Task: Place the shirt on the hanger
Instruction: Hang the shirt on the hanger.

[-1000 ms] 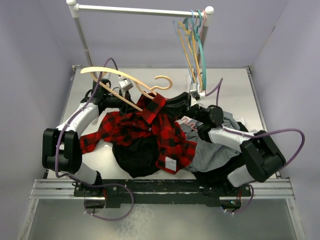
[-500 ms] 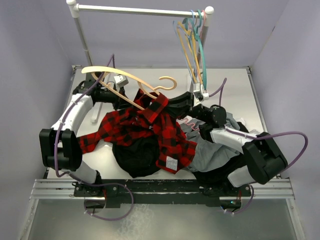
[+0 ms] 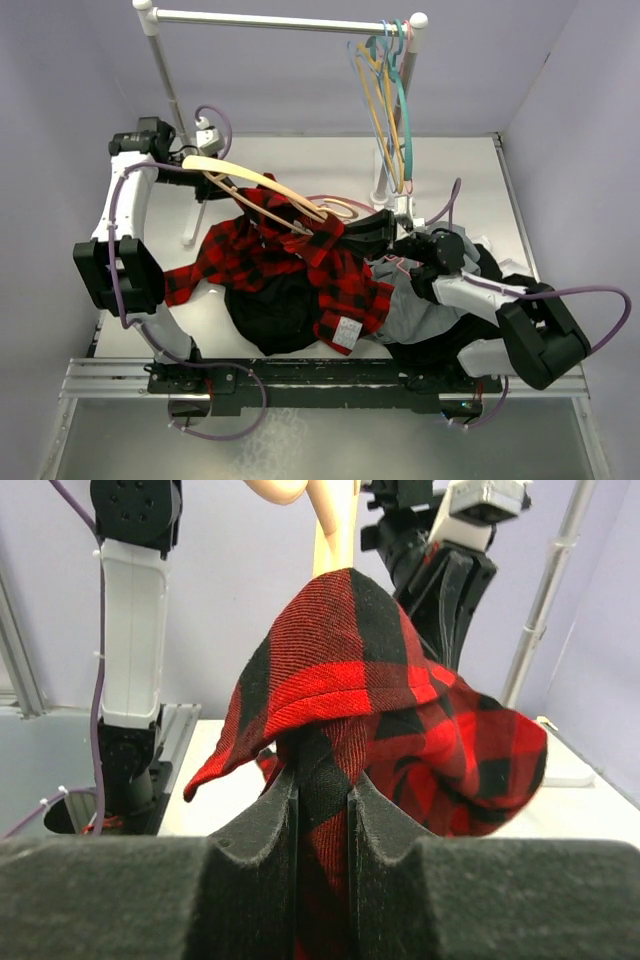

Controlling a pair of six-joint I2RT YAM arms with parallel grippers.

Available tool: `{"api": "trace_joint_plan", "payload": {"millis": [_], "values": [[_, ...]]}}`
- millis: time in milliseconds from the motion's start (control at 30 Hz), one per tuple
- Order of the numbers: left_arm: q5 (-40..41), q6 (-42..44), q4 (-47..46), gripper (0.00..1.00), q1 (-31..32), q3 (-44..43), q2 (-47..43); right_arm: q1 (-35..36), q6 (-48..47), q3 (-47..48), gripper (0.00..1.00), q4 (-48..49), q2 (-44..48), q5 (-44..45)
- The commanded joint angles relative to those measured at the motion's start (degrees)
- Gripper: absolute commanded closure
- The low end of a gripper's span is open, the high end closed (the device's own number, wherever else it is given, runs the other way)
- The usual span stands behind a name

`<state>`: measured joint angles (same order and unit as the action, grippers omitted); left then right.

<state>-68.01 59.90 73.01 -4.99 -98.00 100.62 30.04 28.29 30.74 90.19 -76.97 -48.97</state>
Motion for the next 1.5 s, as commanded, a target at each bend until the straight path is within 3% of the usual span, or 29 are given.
{"api": "trace_joint_plan", "payload": {"millis": [0, 267, 367, 600, 700, 867, 967, 1300, 1467], "values": [[-5.06, 8.62, 9.38, 1.0, -2.81, -6.35, -0.79, -0.17, -6.65, -2.26, 1.0, 8.68, 2.36, 1.92], [-8.3, 7.47, 14.78, 1.0, -3.44, -14.18, 0.44, -0.34, -6.42, -3.62, 1.0, 9.64, 1.89, 0.6], [-9.33, 2.4, 15.67, 1.0, -3.44, -19.9, 1.81, -0.61, -7.69, -4.09, 1.0, 8.19, 2.16, -0.81], [-7.98, -1.0, 14.76, 1.0, -3.44, -24.08, -5.27, -0.79, -9.91, -2.73, 1.0, 2.01, 5.84, -2.36], [-5.61, -7.45, 9.67, 1.0, -3.44, -24.31, -9.04, -0.78, -8.43, 1.82, 1.0, -1.25, 6.49, -1.9], [1.43, -23.99, -7.74, 1.0, -3.53, -22.52, -16.58, -0.08, -4.99, 10.66, 1.0, -1.07, 5.53, -2.12], [6.36, -30.84, -12.47, 1.0, -3.53, -26.52, -18.08, 1.01, -3.81, 17.53, 1.0, -1.88, 3.51, -2.6], [17.6, -41.9, -24.4, 1.0, -3.57, -41.03, -19.01, 2.17, 6.02, 43.09, 1.0, 2.82, -6.98, -3.18], [17.77, -42.84, -25.45, 1.0, -3.54, -45.16, -18.49, 2.28, 12.75, 45.04, 1.0, 6.19, -8.34, -2.1]]}}
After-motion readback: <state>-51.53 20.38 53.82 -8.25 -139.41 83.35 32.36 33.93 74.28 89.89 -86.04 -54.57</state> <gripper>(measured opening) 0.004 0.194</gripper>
